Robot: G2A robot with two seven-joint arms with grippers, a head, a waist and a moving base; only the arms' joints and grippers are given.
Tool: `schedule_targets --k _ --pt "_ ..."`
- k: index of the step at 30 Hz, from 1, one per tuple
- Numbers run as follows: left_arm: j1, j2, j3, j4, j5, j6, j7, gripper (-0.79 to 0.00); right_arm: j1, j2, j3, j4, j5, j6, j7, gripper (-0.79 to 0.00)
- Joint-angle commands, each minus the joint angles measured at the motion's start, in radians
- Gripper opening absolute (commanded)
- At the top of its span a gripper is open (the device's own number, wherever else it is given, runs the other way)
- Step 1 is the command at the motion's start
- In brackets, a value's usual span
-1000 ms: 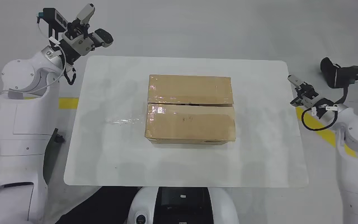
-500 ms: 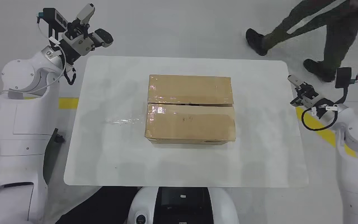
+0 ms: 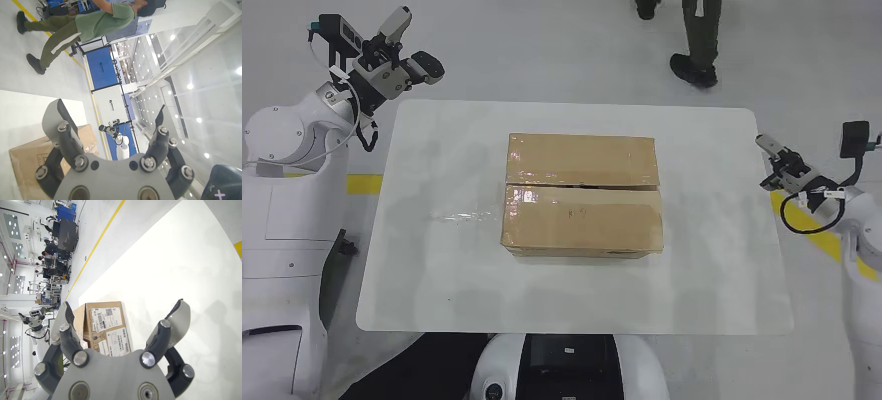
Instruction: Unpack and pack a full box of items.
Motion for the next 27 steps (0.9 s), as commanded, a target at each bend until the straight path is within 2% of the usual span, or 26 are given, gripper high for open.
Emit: schedule_targets --k 1,12,19,27 --pt "0.0 0.0 0.0 0.0 0.0 0.0 0.0 0.0 -0.016 0.001 -0.002 -0.005 0.009 -0.011 0.016 0.0" --pt "0.0 0.0 0.0 0.0 0.0 0.0 0.0 0.0 -0.062 0.006 -0.002 -0.012 0.24 -0.098 0.217 0.0" --pt "0.0 0.0 0.0 0.0 0.0 0.0 0.0 0.0 -0.069 0.007 -0.037 -0.021 0.323 -0.127 0.279 0.0" --pt "0.0 0.0 0.0 0.0 0.0 0.0 0.0 0.0 -0.057 0.003 -0.101 -0.008 0.417 -0.214 0.318 0.0"
